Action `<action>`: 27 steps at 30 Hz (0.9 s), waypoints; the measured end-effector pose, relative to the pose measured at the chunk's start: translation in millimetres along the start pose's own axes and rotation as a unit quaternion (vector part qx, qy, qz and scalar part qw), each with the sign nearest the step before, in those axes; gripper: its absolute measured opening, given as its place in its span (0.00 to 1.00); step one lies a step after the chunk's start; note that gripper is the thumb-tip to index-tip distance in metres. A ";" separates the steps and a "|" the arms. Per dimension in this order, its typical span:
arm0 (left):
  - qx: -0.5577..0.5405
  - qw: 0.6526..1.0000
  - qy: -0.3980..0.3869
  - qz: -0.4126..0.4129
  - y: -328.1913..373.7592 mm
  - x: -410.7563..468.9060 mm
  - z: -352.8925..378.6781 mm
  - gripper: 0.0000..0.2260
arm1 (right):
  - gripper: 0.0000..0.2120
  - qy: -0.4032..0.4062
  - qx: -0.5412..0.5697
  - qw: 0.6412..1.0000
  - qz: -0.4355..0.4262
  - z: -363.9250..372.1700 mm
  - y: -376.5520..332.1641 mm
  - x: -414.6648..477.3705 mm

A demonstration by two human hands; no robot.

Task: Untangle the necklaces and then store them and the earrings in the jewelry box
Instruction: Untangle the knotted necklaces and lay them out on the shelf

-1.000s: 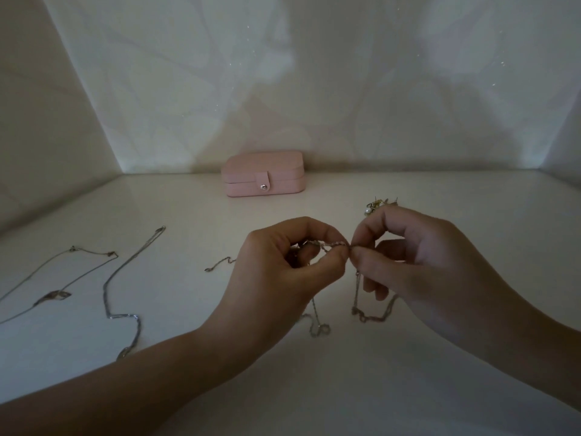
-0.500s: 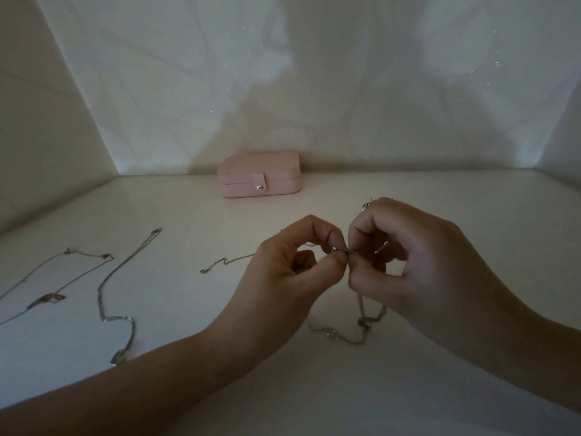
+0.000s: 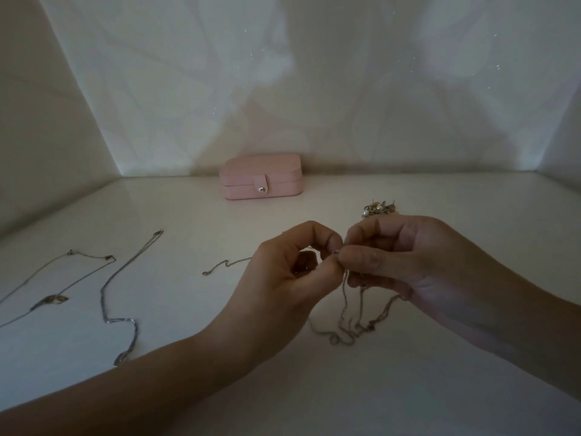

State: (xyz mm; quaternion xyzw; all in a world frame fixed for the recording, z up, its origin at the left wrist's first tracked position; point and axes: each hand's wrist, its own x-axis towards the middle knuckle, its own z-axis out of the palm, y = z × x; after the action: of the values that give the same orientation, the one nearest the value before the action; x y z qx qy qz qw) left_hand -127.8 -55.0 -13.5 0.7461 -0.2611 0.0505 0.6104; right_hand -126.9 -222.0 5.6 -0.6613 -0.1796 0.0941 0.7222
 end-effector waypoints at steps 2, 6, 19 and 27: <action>0.009 1.000 0.011 -0.004 -1.9 -1.4 0.3 0.05 | 0.10 0.006 -0.011 1.000 0.008 -0.9 -2.4 0.0; 0.077 0.997 0.015 0.022 -3.9 -2.9 1.9 0.04 | 0.14 0.017 -0.060 0.998 0.007 -1.0 -3.7 -2.2; 0.228 0.968 0.024 0.105 -5.0 3.4 -11.8 0.04 | 0.13 0.052 -0.080 0.995 0.030 -0.9 6.9 -2.4; 0.134 0.990 -0.042 0.010 -5.7 -1.7 -4.3 0.04 | 0.05 0.040 -0.316 0.941 -0.113 1.5 9.1 -4.1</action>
State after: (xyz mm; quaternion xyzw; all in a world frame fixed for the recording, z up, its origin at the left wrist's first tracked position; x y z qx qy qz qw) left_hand -125.6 -49.8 -18.1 0.8202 -0.2847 0.0595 0.4926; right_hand -130.3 -221.2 -3.9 -0.8342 -0.2449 -0.0762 0.4882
